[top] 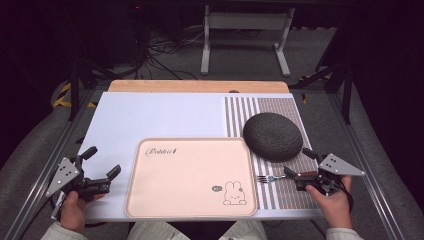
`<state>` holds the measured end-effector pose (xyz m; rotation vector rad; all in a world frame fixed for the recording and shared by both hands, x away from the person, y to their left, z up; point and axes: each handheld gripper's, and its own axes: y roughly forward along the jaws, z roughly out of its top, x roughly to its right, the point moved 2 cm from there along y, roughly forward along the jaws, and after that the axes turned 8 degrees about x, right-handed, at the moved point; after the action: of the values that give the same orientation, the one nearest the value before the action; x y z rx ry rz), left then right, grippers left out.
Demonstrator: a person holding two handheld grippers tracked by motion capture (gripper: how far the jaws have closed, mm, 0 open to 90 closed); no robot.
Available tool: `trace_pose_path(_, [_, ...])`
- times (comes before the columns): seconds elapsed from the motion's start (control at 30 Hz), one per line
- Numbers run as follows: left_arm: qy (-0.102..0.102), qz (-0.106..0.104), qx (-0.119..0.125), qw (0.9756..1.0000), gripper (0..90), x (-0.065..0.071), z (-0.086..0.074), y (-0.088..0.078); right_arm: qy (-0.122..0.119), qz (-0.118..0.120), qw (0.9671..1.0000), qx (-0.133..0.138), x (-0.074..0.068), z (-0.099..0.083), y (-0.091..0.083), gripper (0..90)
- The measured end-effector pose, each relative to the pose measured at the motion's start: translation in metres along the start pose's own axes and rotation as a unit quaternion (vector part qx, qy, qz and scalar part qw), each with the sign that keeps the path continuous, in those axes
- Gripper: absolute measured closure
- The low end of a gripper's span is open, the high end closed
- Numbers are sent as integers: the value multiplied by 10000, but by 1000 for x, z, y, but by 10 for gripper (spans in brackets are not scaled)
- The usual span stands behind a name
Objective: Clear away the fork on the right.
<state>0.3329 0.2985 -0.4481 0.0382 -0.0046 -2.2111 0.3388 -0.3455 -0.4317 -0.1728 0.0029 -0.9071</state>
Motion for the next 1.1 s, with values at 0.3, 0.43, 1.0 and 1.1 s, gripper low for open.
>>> trace_pose_path(0.3, [4, 4, 1, 10000, 0, 0, 0, 0, 13, 34, 10000, -20, -1, 1, 1, 47])
trace_pose_path(0.43, [8, 0, -9, 10000, 0, 0, 0, 0, 39, 55, 10000, -14, -2, 1, 2, 49])
trace_pose_path(1.0, [20, 2, -16, 10000, 0, 1, 0, 1, 74, 352, 9993, 89, -3, 23, 30, 44])
trace_pose_path(1.1, [21, 2, -19, 10000, 0, 0, 0, 1, 111, 426, 9990, 77, -2, 27, 34, 43])
